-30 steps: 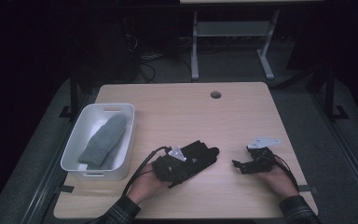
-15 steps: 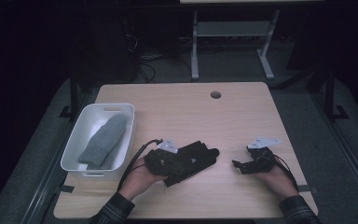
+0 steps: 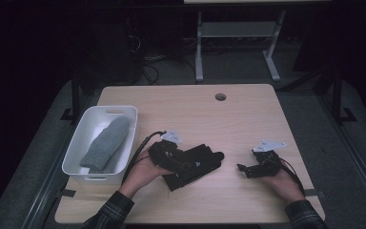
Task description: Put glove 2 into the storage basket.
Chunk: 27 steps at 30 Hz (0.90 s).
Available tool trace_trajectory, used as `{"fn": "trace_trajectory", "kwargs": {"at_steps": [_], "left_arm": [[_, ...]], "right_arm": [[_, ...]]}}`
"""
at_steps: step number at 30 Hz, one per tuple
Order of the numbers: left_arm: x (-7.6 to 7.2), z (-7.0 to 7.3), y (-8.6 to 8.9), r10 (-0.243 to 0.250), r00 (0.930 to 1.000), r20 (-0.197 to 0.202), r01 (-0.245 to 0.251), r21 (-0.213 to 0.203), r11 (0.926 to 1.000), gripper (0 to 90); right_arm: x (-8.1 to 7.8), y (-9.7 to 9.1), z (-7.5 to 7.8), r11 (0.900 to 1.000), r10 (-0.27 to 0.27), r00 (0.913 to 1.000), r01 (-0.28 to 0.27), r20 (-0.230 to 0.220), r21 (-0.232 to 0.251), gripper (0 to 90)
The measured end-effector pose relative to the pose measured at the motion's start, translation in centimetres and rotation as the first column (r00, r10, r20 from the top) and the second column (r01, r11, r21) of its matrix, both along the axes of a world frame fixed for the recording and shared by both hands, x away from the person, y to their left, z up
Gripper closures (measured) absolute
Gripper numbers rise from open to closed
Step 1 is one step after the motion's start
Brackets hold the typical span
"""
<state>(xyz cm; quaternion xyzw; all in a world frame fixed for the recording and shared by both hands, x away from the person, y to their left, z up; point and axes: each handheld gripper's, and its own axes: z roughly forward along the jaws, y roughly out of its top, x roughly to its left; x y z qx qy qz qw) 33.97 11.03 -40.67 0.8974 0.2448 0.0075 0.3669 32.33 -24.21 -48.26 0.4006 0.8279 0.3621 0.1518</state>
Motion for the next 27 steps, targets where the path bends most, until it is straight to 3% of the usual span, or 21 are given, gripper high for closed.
{"fn": "trace_trajectory", "kwargs": {"at_steps": [6, 8, 16, 26, 27], "left_arm": [[1.6, 0.0, -0.7, 0.0, 0.9997, 0.023, -0.001, 0.012, 0.9999, 26.6], [2.0, -0.2, -1.0, 0.014, 0.9998, 0.017, -0.014, 0.004, 0.9999, 25.4], [3.9, -1.5, -1.5, 0.023, 0.9997, 0.01, -0.023, 0.035, 0.9991, 22.8], [4.3, -3.1, -2.3, 0.011, 0.9998, -0.017, -0.01, 0.063, 0.998, 20.4], [4.2, -3.4, -2.5, -0.002, 0.9997, -0.024, 0.004, 0.087, 0.9962, 19.8]], "right_arm": [[0.0, 0.0, 0.0, 1.0, -0.001, 1.0, 0.001, -0.001, 0.0, 12.0], [0.0, 0.0, 0.0, 1.0, 0.0, 1.0, 0.0, -0.001, 0.0, 11.8], [0.0, 0.1, 0.0, 1.0, 0.001, 1.0, -0.001, -0.006, 0.0, 11.5], [0.1, 0.1, 0.0, 1.0, 0.004, 1.0, -0.004, -0.002, -0.002, 11.3], [0.1, 0.1, 0.0, 1.0, 0.005, 1.0, -0.005, -0.001, -0.002, 11.3]]}}
